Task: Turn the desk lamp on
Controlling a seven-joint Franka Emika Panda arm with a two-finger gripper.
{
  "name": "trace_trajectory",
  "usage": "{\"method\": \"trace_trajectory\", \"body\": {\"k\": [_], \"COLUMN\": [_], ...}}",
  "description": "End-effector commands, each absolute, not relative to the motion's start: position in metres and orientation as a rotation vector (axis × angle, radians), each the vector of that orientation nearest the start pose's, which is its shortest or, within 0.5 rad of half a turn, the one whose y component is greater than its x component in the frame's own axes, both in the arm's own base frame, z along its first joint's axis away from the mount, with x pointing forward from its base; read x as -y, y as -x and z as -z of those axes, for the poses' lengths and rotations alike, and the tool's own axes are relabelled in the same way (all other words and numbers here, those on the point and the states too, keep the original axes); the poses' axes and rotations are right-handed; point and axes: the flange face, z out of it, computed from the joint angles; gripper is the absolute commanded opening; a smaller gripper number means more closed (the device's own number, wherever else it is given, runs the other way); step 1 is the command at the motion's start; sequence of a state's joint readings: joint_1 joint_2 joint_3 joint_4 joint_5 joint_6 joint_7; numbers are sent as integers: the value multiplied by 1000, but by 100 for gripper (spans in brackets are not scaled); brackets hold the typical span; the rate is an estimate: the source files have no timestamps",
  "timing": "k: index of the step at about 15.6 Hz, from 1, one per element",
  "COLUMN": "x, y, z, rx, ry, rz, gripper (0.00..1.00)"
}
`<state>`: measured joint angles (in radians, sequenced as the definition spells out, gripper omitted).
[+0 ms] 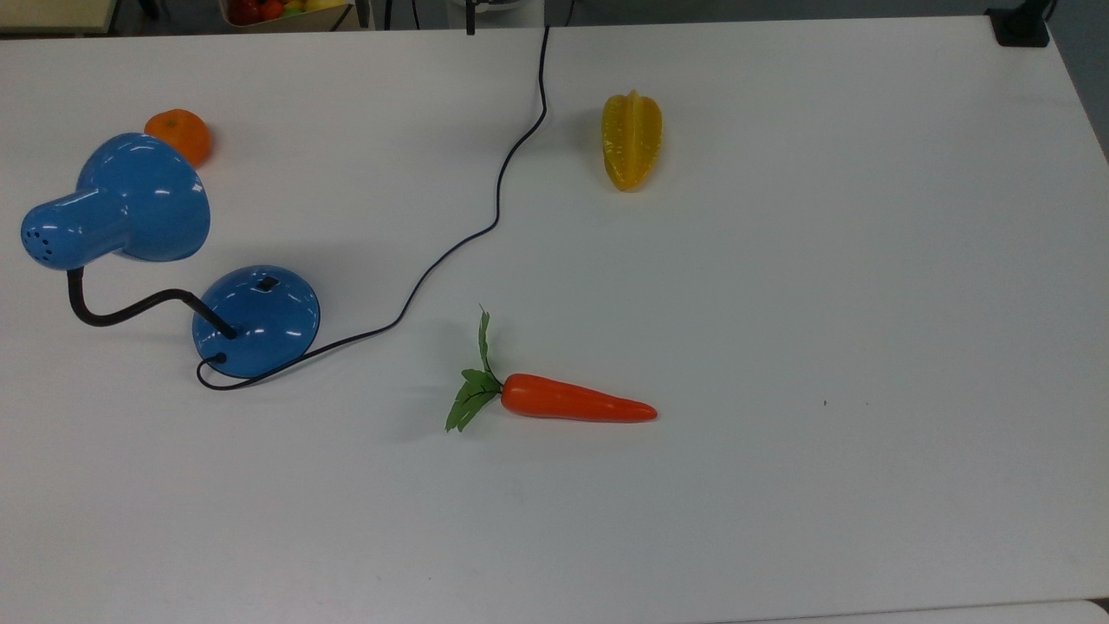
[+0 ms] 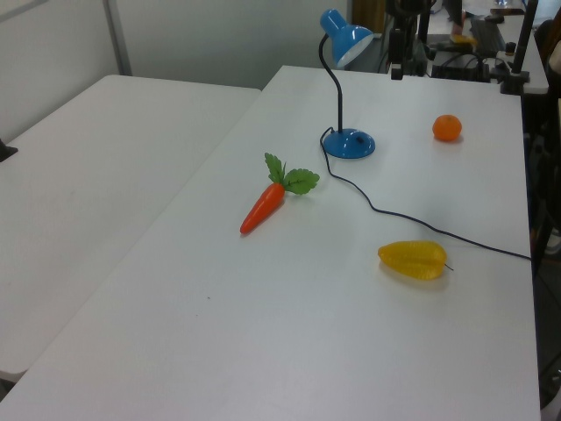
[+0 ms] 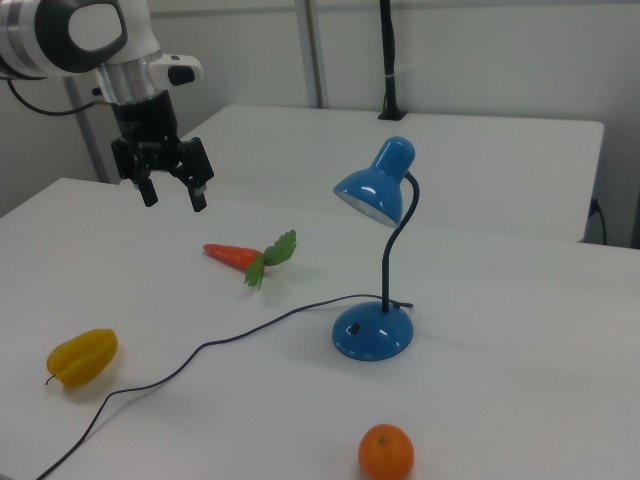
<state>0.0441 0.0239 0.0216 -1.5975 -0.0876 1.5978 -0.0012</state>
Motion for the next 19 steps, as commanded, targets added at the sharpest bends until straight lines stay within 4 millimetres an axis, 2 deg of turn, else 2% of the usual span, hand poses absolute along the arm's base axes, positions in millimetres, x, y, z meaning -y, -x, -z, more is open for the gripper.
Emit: {"method": "trace_trajectory", "body": {"k": [1,7,8,10,11,15,16,19], "x": [-29,-28,-27,-25,-26,-25,-24,-24], "y": [-554,-554,-555,-555,-554,-555,-555,-556], "z": [-608,-608,-608,-608,-608,-608,-608,-606], "rx": [142,137,137,147,147,147,144,147], "ry": [3221,3222,3222,3219,3213,3213,3213,3213], "rz": [-68,-69,-66,-70,-70,-67,-65,-65], "gripper": [100,100,95,70,54,7,0,0]}}
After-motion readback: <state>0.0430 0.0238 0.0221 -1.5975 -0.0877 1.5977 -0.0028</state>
